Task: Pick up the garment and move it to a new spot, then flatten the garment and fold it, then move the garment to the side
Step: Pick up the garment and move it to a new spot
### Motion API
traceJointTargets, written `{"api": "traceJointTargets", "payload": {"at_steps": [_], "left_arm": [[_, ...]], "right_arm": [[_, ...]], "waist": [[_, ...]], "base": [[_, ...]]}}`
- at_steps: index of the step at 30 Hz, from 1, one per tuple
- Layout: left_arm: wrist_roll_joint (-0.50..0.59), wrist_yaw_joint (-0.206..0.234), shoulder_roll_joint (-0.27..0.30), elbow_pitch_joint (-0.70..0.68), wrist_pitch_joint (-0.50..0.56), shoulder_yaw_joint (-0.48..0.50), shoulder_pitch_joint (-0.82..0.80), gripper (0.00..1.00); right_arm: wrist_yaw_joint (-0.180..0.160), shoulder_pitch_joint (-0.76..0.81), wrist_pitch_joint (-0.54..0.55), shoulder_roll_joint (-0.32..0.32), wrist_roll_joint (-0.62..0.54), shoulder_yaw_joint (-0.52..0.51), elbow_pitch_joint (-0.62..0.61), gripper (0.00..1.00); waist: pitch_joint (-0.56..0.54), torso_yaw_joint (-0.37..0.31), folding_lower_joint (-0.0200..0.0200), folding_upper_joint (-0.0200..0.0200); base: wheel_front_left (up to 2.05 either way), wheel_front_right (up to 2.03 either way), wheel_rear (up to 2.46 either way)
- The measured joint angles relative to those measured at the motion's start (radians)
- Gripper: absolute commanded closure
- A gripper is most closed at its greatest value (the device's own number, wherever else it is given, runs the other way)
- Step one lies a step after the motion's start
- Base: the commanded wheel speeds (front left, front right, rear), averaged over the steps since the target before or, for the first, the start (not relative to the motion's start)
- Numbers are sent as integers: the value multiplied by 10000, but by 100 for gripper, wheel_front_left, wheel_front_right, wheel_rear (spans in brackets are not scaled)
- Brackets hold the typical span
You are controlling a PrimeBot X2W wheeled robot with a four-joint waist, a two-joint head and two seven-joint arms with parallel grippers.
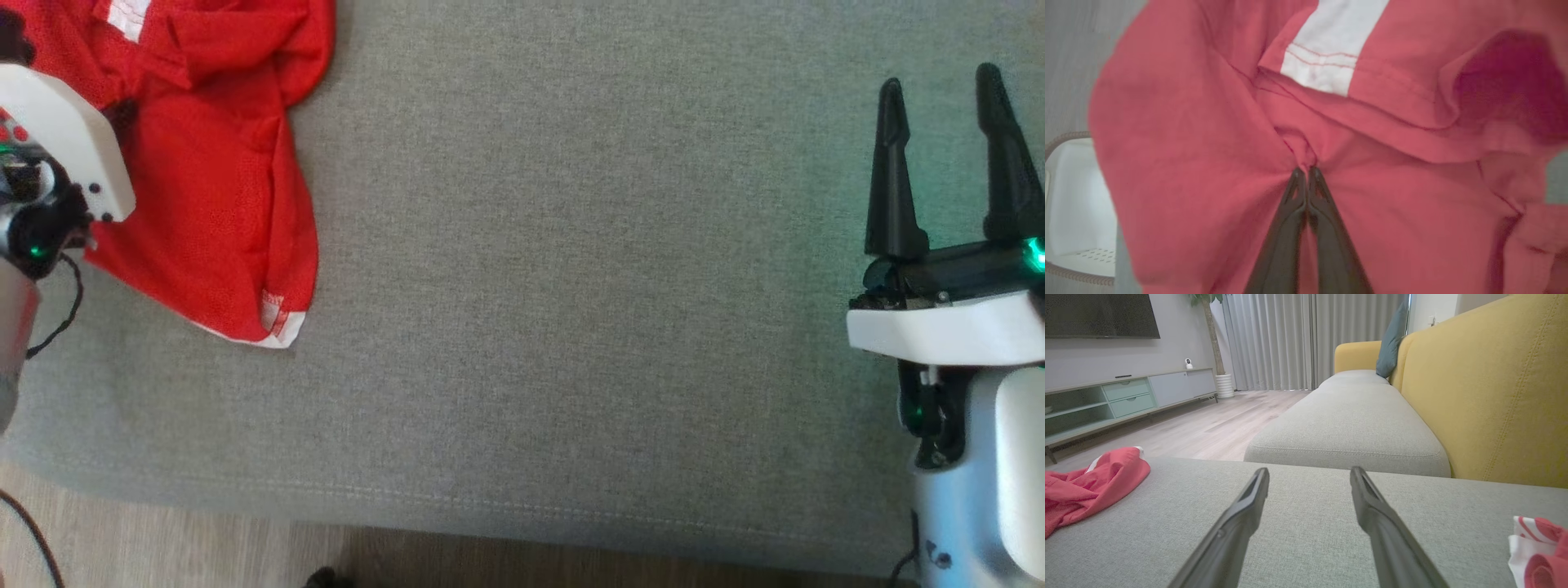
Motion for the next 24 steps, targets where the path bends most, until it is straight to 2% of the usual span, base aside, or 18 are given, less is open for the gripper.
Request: {"api": "traceJointTargets", "payload": {"at_steps": [7, 10, 17, 24], "left_arm": [[-355, -4, -107, -104, -2245, -291, -35, 100], [-531, -2, -382, -399, -3106, -430, -80, 100], [-974, 29, -1312, -1066, -3820, -593, -79, 100], [-1269, 815, -2359, -1887, -3973, -466, -78, 100]], "right_arm": [[0, -3, -136, 0, 130, -36, 512, 0], [0, 12, -385, 2, 374, -54, 865, 0], [0, 52, -734, 2, 742, -54, 1459, 0], [0, 80, -993, 4, 1014, 44, 1827, 0]], "waist": [[-667, 21, 0, 0], [-1242, 28, 0, 0], [-2248, -16, -1, 0], [-2928, -437, -1, 1]], "base": [[0, 0, 0], [0, 0, 0], [0, 0, 0], [0, 0, 0]]}}
